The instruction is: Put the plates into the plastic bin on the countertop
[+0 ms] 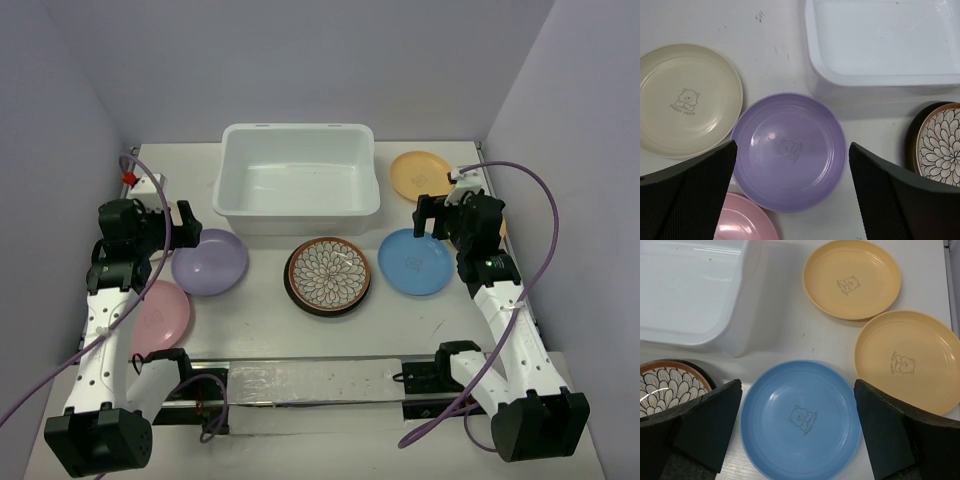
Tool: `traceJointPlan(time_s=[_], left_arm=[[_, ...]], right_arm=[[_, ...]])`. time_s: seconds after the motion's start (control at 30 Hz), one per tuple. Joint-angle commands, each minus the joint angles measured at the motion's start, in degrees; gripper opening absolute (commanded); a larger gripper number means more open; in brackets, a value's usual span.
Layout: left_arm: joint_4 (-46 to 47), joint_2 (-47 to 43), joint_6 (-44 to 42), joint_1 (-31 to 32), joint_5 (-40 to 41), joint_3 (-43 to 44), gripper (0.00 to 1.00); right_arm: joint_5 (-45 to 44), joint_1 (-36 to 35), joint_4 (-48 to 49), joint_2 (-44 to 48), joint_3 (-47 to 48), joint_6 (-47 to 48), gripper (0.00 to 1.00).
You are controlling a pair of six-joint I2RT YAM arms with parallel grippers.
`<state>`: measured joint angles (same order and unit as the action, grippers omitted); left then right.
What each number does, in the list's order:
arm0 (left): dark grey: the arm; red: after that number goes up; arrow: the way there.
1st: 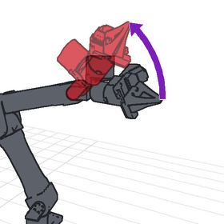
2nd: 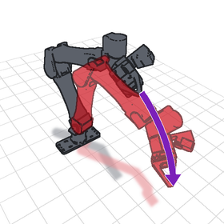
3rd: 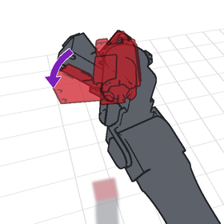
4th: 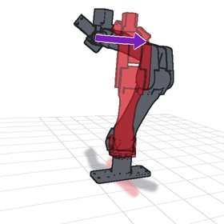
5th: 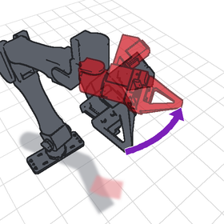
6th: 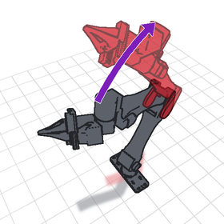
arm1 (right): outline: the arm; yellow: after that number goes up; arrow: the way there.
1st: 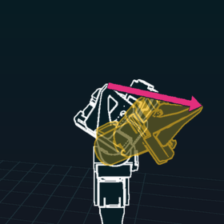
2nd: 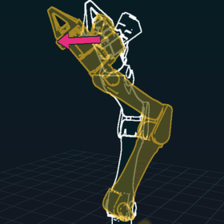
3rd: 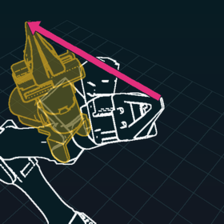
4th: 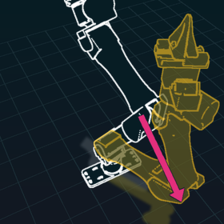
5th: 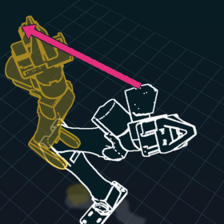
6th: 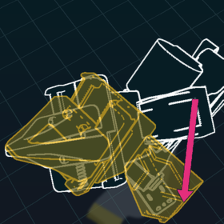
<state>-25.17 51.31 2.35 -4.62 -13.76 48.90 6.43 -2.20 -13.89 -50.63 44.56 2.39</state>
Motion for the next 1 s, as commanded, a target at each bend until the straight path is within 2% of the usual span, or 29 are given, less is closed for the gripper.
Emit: traceJointPlan(time_s=[0.0,0.07,0.2,0.37,0.47,0.73,0.83,0.97], left_arm=[[0.2,-0.3,-0.3,-0.2,-1.4,1.2,0.99],[-0.7,-0.3,-1.0,-0.1,-4.5,2.2,0.99],[0.4,-1.1,1.0,2.4,-5.2,2.0,0.99],[2.6,-0.4,5.0,14.2,0.2,-0.3,0.97],[4.1,3.5,7.9,21.1,3.4,-1.2,0.89],[6.1,17.1,10.3,33.9,2.1,-0.9,0.76],[7.2,22.3,10.8,37.1,0.7,0.8,0.69],[6.9,28.9,11.7,37.7,-1.7,4.4,0.59]], right_arm=[[1.1,0.2,-0.1,1.2,1.0,-0.5,1.00],[1.6,0.2,-0.1,1.3,0.8,-0.5,1.00],[2.4,0.2,0.2,1.0,0.6,-0.5,1.00],[2.5,0.2,0.0,-0.2,1.0,-0.5,1.00],[2.7,0.2,0.1,-0.8,1.1,-0.4,1.00],[1.3,0.2,-0.1,-2.2,1.3,0.2,1.00],[0.8,0.3,-0.1,-2.3,1.0,0.4,1.00],[0.2,0.3,-0.2,-2.6,0.9,0.9,1.00]])
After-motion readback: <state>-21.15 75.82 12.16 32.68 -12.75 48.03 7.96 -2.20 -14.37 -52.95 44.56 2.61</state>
